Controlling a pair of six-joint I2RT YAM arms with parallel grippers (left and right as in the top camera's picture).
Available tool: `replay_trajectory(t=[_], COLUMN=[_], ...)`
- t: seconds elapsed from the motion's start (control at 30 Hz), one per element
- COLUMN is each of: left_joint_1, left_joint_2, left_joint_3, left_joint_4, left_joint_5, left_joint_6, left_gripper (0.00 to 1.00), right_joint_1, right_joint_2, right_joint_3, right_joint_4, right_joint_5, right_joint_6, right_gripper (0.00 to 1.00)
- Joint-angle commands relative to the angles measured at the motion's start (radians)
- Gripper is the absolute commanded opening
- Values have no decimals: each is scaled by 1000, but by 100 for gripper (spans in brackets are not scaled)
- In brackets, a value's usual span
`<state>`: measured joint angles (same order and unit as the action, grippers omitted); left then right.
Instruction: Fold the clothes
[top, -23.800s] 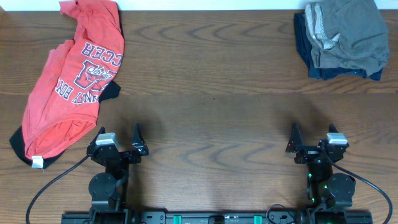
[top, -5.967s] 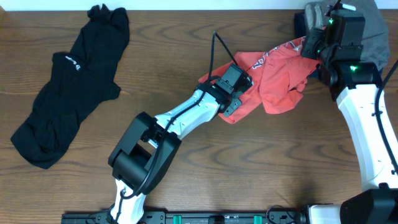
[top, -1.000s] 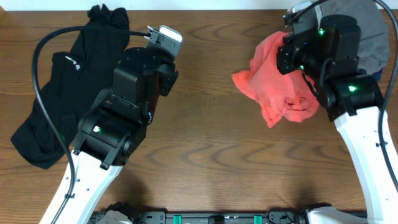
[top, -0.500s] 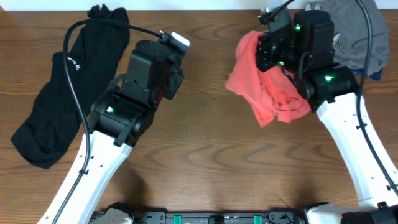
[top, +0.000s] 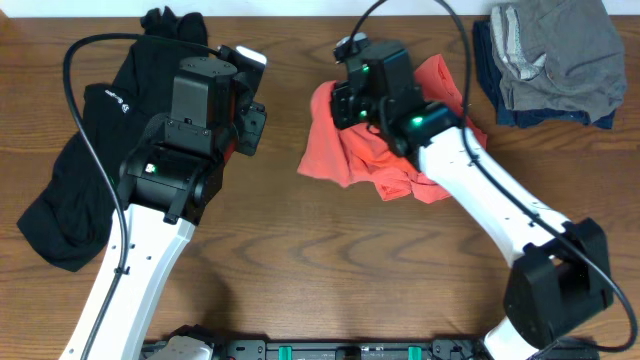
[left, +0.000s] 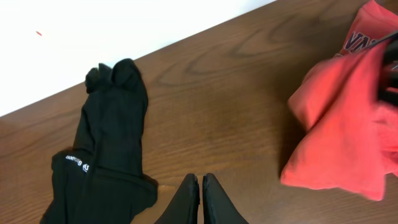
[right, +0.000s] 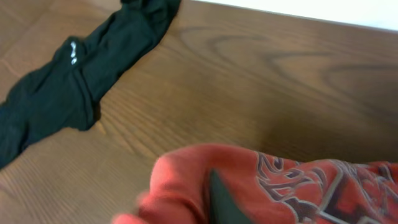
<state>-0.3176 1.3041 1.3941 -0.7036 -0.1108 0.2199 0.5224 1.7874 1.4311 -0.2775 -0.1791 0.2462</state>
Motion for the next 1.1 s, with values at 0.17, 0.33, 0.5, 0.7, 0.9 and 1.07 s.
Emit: replay_trajectory(t=[0.17,0.33,0.5,0.7,0.9,1.07], left_joint_1=[3,3,-13,-70,-87,-87], left_joint_2=[-1,36,142,315,436,486], left_joint_3=[17,17,0,-12,-12,-13], left_joint_4=[-5,-39,-82,-80,-113,-142], left_joint_5=[72,257,515,556,555,552], left_joint_6=[-16,-16,-16,-63,-172,-265], left_gripper=[7,7,7,7,13,34], right_joint_1=[35,-30,-158,-262,-310,-317], right_joint_2=[42,21,-6,-5,-5,-3], right_joint_3=[13,14,14,13,13,13], right_joint_4=[77,59,-14,-118,-180,-187], right_joint_5=[55,77,55,25,26,26], right_joint_6=[40,37,37,37,37,37], right_gripper=[52,57,60,64,67,67])
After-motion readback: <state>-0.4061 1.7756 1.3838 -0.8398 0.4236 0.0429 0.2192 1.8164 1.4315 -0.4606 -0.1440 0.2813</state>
